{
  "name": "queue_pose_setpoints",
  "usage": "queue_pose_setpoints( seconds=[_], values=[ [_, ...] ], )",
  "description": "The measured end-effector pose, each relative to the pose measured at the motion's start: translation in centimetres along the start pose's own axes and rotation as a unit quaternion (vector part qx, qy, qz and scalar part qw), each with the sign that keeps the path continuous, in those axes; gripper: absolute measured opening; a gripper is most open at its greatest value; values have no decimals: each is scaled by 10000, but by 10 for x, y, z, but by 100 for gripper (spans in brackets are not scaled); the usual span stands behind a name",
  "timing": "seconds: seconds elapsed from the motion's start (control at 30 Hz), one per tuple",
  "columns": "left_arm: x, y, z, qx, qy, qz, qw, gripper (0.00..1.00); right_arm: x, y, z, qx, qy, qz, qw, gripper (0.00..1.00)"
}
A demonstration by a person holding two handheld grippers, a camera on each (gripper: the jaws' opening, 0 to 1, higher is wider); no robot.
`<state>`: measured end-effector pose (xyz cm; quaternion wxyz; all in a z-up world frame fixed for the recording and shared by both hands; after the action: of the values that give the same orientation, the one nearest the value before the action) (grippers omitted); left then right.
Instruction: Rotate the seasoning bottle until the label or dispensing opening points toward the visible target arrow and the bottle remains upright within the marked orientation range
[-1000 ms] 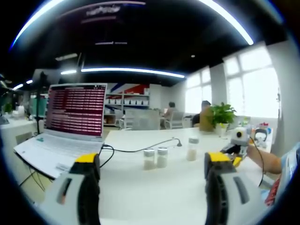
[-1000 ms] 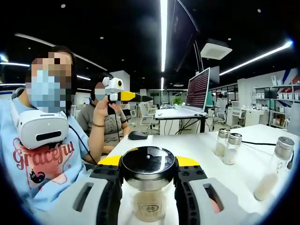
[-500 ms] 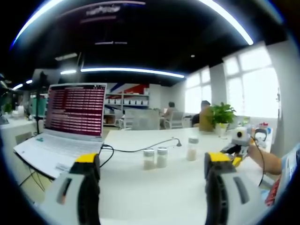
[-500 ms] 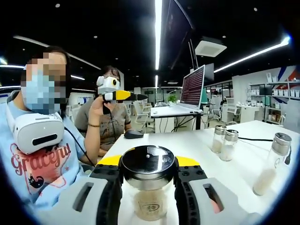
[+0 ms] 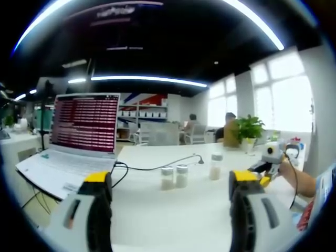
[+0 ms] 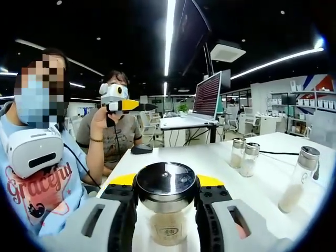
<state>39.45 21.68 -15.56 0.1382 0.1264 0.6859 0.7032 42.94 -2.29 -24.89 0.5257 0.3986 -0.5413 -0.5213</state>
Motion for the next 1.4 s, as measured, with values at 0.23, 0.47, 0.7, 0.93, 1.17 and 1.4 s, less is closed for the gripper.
queue_pose_setpoints(
  seconds=[0.23, 0.47, 0.7, 0.93, 1.17, 1.4],
  values=[
    [0, 1, 0, -2, -6, -8, 10000, 98, 0, -1, -1, 70, -216, 30, 9997, 41],
    [-2, 0, -1, -23, -15, 7, 10000, 98, -1, -1, 0, 44, -448, 35, 9990, 41],
    [-1, -1, -1, -14, -16, 5, 10000, 98, -2, -2, 1, 7, -654, 26, 9979, 41],
    [0, -1, -2, -10, -17, 3, 10000, 98, -3, -2, 2, -16, -886, 32, 9961, 41],
    [1, -2, -2, 0, -6, 7, 10000, 98, -3, -3, 3, -54, -1135, 32, 9935, 41],
    [0, -3, -2, -8, -17, 14, 10000, 98, -4, -3, 2, -86, -1352, -3, 9908, 41]
  ],
)
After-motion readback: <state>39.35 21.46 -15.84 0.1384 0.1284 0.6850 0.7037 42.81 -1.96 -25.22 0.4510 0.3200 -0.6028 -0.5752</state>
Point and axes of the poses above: the point that each gripper's makers call its tool centre point, and the gripper's own axes: x roughly backward along the fingers, z roughly to its left, y roughly out of its top, the point moved 2 cm from there along x, roughly backward along the fingers, and after that the axes turned 4 degrees about -x, right-handed, at the moved point
